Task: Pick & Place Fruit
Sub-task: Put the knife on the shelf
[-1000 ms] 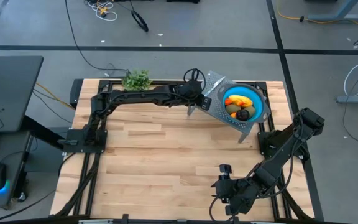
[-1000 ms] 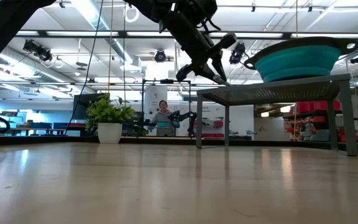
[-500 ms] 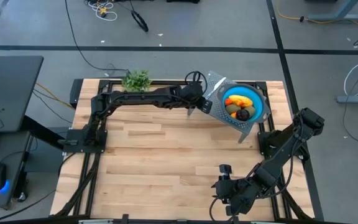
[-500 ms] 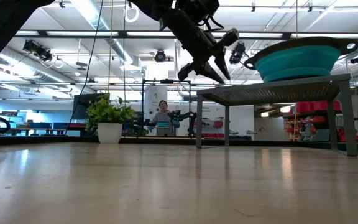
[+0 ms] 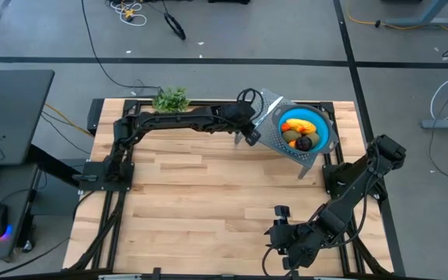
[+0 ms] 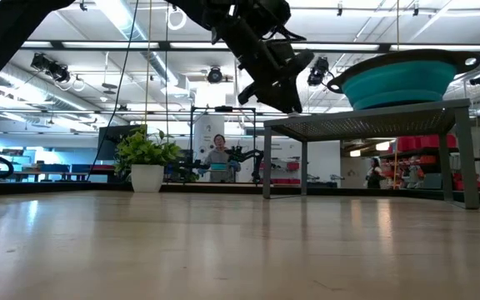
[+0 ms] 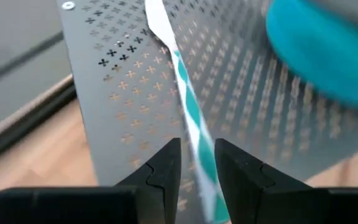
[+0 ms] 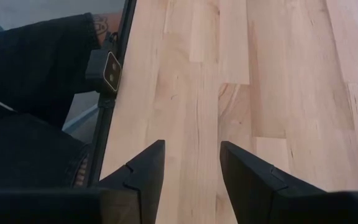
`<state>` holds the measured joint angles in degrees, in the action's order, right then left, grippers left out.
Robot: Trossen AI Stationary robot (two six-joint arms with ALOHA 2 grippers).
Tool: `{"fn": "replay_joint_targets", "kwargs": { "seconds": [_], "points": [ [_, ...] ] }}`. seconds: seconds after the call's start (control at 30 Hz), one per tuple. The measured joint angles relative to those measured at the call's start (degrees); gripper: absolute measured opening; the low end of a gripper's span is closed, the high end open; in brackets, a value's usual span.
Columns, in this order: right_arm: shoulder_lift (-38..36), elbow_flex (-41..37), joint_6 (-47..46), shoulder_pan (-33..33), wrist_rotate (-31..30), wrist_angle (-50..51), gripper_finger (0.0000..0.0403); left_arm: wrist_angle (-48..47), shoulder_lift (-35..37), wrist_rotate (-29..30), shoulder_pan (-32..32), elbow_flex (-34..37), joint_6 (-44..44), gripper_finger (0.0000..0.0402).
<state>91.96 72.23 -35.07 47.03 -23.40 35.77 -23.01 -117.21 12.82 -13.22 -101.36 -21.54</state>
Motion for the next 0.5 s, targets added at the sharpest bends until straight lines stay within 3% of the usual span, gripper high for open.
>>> {"fn": "replay_joint_targets", "kwargs": {
  "seconds": [0.2, 0.4, 0.5],
  "points": [
    [0.0, 0.0, 0.6, 0.0, 0.0, 0.0, 0.0165, -6.9, 1.3, -0.3, 0.5, -0.1, 13.8, 0.0103],
    [0.0, 0.0, -0.9, -0.1, -1.0, -0.5, 0.0165, -12.9, 7.0, 1.5, 1.1, 0.0, 19.2, 0.0104],
    [0.0, 0.0, -2.4, -0.1, -2.2, -0.8, 0.0165, -11.8, 11.4, -1.6, 1.1, -0.1, 19.9, 0.0101]
  ]
}}
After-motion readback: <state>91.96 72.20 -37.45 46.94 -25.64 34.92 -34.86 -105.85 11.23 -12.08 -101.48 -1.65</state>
